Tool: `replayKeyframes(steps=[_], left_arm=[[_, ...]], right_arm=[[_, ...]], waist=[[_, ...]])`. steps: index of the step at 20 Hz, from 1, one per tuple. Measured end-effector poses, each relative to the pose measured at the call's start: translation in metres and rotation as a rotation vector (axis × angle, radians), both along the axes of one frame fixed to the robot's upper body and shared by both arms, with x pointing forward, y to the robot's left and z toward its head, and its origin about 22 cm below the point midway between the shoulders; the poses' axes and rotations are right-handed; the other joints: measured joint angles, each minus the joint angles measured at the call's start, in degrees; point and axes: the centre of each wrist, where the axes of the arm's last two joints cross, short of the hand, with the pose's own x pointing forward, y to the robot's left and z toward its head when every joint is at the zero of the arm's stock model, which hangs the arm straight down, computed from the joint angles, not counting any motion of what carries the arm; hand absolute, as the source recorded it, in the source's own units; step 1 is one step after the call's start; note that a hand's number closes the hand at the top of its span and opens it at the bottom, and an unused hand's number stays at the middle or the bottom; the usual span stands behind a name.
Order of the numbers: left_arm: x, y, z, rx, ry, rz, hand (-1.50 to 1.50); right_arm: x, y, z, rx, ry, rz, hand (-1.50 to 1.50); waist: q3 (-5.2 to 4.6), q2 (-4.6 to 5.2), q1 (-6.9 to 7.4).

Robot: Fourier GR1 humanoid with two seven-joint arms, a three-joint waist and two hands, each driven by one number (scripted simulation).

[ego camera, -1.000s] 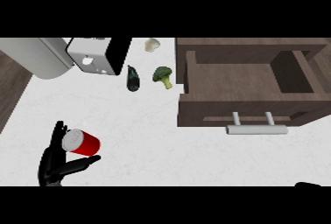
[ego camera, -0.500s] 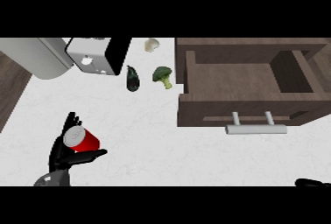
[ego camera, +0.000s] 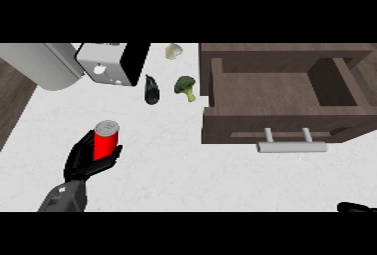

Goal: Pick up the can, place it into the drawer and close the drawer

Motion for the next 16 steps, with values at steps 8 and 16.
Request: replayKeyframes(steps=[8, 16], left_arm=[[0.027, -0.030, 0.008, -0.032, -0.063, -0.040, 1.50], [0.079, -0.089, 0.039, -0.050, -0.106, -0.050, 1.50]], right_arm=[[0.000, 0.004, -0.005, -0.009, -0.005, -0.003, -1.50], [-0.001, -0.003, 0.000, -0.015, -0.014, -0.010, -1.50]], waist=[[0.00, 0.02, -0.15], [-0.01, 0.08, -0.43]])
